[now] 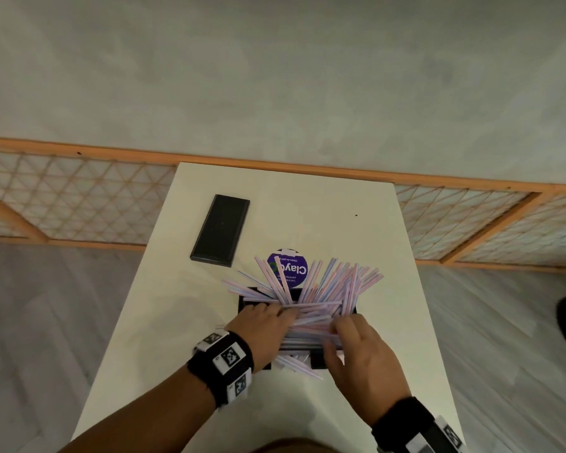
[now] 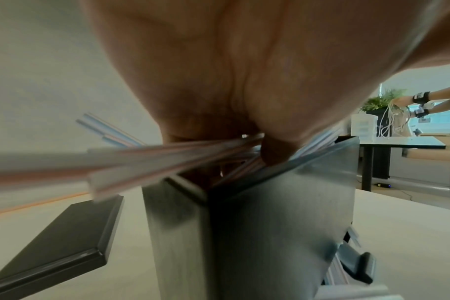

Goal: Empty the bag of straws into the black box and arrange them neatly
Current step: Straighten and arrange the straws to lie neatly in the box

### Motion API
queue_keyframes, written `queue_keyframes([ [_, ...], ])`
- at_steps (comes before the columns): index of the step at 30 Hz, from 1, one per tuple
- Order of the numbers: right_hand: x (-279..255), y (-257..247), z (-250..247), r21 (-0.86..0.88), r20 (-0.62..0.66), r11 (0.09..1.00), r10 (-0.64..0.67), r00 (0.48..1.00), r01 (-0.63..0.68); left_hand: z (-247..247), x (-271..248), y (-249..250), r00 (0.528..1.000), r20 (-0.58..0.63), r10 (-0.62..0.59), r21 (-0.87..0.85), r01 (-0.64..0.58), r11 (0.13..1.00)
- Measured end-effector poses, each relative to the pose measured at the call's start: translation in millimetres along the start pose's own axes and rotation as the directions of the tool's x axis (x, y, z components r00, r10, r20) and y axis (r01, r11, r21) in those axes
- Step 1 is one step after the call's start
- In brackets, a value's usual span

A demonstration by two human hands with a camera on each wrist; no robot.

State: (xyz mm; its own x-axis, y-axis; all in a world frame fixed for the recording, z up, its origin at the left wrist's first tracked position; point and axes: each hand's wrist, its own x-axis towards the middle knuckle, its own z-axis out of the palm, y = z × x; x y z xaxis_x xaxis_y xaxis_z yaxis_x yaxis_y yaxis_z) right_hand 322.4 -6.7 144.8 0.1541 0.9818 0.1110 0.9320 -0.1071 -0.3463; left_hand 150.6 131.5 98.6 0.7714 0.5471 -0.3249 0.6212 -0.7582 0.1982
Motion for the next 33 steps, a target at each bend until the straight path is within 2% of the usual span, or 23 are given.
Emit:
queue_keyframes([
  [3,5,-3,15,-0.068,0.123,0.997,-0.018,0.992,0.027,-2,0,-2,0.999,0.009,-0.033,-0.027,0.033,0.999],
  [8,19,14,34,-0.235,0.278,0.971,0.020,0.961,0.048,-5,-2,-8,0.997,-0.067,0.042,-0.189,-0.054,0.981],
  [11,31,16,30,-0.200,0.355,0.980,0.073,0.932,-0.001,-9,-2,-9,0.990,-0.138,0.009,-0.301,-0.051,0.952],
  [14,37,17,27,-0.158,0.340,0.987,0.073,0.938,-0.020,-14,-5,-12,0.978,-0.205,-0.036,-0.374,-0.044,0.927],
  [17,31,22,19,-0.058,0.279,0.995,0.097,0.955,-0.084,-19,-20,-22,0.948,-0.310,-0.075,-0.362,-0.045,0.931],
  [18,28,24,15,-0.025,0.243,0.994,0.108,0.964,-0.105,-20,-27,-27,0.925,-0.362,-0.115,-0.362,-0.025,0.932],
  [20,20,31,8,0.016,0.177,0.991,0.131,0.975,-0.136,-19,-42,-37,0.851,-0.454,-0.264,-0.421,0.056,0.905],
  [22,14,37,6,0.033,0.131,0.987,0.149,0.980,-0.154,-14,-56,-46,0.786,-0.424,-0.451,-0.528,0.190,0.828],
  [25,9,42,10,0.041,0.094,0.991,0.123,0.988,-0.128,0,-66,-57,0.760,-0.214,-0.613,-0.648,0.360,0.672],
  [28,10,34,16,0.019,0.080,1.000,-0.005,0.997,0.003,7,-67,-61,0.768,-0.130,-0.627,-0.726,0.357,0.588],
  [31,14,22,28,-0.030,0.085,0.986,-0.161,0.983,0.164,6,-64,-58,0.788,-0.140,-0.600,-0.744,0.316,0.589],
  [33,18,16,37,-0.068,0.106,0.977,-0.195,0.975,0.203,3,-60,-53,0.783,-0.192,-0.591,-0.731,0.288,0.619],
])
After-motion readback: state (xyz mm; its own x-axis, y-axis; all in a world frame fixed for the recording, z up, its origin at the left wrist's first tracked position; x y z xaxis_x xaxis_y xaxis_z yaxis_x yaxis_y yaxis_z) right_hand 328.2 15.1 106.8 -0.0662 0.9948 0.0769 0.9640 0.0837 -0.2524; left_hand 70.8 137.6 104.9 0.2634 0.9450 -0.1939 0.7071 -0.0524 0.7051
